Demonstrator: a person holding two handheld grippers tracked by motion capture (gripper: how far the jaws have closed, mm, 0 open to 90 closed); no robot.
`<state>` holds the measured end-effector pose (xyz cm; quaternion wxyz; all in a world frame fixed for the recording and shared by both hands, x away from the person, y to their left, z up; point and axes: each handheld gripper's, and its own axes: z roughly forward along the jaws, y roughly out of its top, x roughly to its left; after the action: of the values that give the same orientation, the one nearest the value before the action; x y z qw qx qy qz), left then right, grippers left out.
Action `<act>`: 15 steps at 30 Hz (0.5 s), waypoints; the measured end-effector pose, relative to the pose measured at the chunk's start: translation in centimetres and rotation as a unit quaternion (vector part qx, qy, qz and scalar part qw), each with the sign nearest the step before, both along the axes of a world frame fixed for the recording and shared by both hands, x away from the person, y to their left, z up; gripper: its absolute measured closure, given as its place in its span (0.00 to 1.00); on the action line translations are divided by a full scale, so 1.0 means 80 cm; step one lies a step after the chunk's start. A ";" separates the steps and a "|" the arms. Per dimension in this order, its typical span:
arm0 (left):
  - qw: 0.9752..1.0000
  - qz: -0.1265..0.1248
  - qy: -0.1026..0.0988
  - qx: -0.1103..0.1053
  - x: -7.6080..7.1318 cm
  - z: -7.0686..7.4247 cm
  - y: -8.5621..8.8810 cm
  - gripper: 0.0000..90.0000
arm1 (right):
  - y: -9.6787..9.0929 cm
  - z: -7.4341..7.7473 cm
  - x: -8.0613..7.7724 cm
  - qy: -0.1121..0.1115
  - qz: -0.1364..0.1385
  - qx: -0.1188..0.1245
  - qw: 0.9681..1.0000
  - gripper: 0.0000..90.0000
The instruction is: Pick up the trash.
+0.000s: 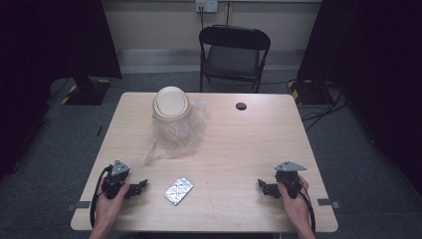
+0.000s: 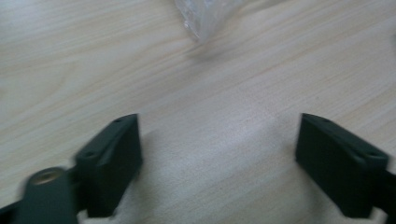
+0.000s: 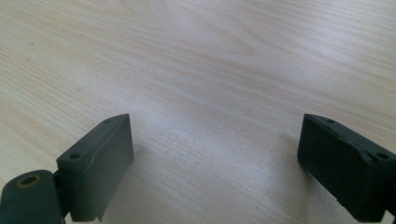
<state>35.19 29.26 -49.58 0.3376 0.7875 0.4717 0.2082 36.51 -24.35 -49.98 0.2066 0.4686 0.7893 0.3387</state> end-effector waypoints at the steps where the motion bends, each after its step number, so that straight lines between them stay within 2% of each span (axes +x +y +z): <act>1: 1.000 -0.003 0.000 -0.004 0.000 0.002 0.000 0.18 | 0.000 0.000 0.000 0.000 -0.001 -0.001 1.000 0.11; 2: 1.000 -0.005 -0.002 -0.006 0.000 0.004 0.001 0.18 | 0.000 0.000 0.000 0.000 0.000 0.000 1.000 0.11; 4: 1.000 -0.015 -0.001 -0.026 0.000 0.008 0.003 0.19 | 0.000 0.000 0.000 0.000 0.000 -0.001 1.000 0.11; 6: 0.999 -0.026 -0.011 -0.025 0.000 0.013 0.003 0.18 | 0.000 0.000 0.000 0.000 0.000 -0.001 1.000 0.11; 9: 0.999 -0.033 -0.011 -0.039 0.005 0.019 0.000 0.19 | 0.000 0.000 0.000 0.000 0.000 0.000 1.000 0.11; 12: 0.998 -0.044 -0.010 -0.036 0.006 0.022 -0.003 0.19 | 0.000 0.000 0.000 0.000 -0.001 -0.001 1.000 0.11; 13: 0.998 -0.043 -0.013 -0.048 0.008 0.025 -0.004 0.20 | 0.000 0.000 0.000 0.000 0.000 0.000 1.000 0.11; 15: 0.998 -0.054 -0.008 -0.045 0.011 0.030 -0.004 0.21 | 0.000 0.000 0.000 0.000 0.000 0.000 1.000 0.11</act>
<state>36.07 28.91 -47.21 0.3872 0.7940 0.4349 0.1745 36.51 -24.36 -49.98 0.2064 0.4683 0.7896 0.3385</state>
